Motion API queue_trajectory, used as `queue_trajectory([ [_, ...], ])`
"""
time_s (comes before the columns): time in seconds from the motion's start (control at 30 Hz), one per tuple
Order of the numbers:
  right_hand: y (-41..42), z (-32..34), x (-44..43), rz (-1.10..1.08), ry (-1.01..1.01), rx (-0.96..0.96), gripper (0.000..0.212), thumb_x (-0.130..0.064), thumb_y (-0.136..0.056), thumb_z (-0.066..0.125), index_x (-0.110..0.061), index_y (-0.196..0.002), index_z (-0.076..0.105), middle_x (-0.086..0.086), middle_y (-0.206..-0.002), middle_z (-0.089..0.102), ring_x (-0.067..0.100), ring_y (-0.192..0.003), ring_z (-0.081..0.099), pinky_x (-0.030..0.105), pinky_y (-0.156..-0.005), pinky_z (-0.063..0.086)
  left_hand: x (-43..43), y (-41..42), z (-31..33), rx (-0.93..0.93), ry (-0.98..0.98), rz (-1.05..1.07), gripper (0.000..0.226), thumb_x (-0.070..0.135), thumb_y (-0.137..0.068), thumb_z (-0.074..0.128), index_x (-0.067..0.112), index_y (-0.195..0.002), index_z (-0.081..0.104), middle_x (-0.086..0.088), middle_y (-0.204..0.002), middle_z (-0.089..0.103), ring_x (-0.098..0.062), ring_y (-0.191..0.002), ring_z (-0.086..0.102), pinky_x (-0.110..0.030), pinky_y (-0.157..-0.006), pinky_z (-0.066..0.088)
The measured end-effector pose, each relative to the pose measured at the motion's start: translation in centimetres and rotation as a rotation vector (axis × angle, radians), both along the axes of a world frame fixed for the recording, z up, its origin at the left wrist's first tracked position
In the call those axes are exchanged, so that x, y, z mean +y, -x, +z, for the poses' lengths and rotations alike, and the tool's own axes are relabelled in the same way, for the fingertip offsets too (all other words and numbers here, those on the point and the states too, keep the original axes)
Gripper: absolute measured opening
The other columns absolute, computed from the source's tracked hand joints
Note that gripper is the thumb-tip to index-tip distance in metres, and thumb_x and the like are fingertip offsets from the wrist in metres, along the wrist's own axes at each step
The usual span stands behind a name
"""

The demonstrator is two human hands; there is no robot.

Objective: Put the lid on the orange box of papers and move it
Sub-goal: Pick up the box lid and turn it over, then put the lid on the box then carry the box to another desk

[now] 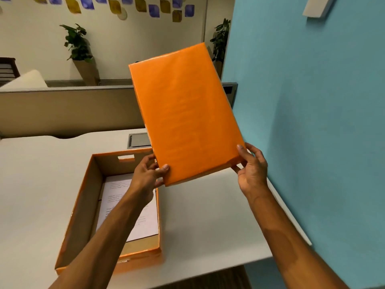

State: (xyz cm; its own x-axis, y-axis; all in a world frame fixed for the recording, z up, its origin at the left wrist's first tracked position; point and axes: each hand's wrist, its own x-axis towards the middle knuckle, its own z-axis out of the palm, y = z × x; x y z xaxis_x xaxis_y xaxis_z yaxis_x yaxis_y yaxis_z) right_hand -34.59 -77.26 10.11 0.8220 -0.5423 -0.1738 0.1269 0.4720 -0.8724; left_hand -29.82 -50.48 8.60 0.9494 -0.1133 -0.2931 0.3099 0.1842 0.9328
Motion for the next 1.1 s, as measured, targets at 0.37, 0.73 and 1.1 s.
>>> queue_trajectory([
  [0.37,-1.2,-2.1,-1.6,0.326,0.509,0.171,0.043,-0.025,-0.083,0.074,-0.018,-0.123,0.063,0.004,-0.112,0.068,0.028,-0.097,0.068,0.033,-0.064,0.059,3.8,0.4,2.0,-0.067,-0.251,0.009,0.062,0.012,-0.087,0.067,0.016,-0.143,0.043,-0.01,-0.141,0.054,-0.038,-0.127,0.053,-0.057,-0.1,0.046],
  [0.73,-1.6,-3.2,4.4,0.744,0.576,0.161,0.059,-0.033,-0.08,0.074,-0.031,-0.134,0.049,0.002,-0.112,0.069,0.027,-0.091,0.072,0.031,-0.06,0.06,11.9,4.2,3.6,-0.037,-0.506,0.054,0.058,0.026,-0.088,0.067,0.021,-0.142,0.045,-0.005,-0.138,0.057,-0.036,-0.122,0.057,-0.05,-0.095,0.049],
  [1.1,-0.4,-5.0,14.2,0.637,0.706,0.22,0.055,-0.05,-0.077,0.07,-0.026,-0.124,0.054,0.002,-0.115,0.065,0.027,-0.094,0.068,0.028,-0.059,0.058,21.8,6.1,0.3,0.085,-0.504,-0.015,0.064,0.026,-0.08,0.074,0.02,-0.138,0.047,-0.009,-0.132,0.059,-0.031,-0.11,0.059,-0.047,-0.089,0.05],
])
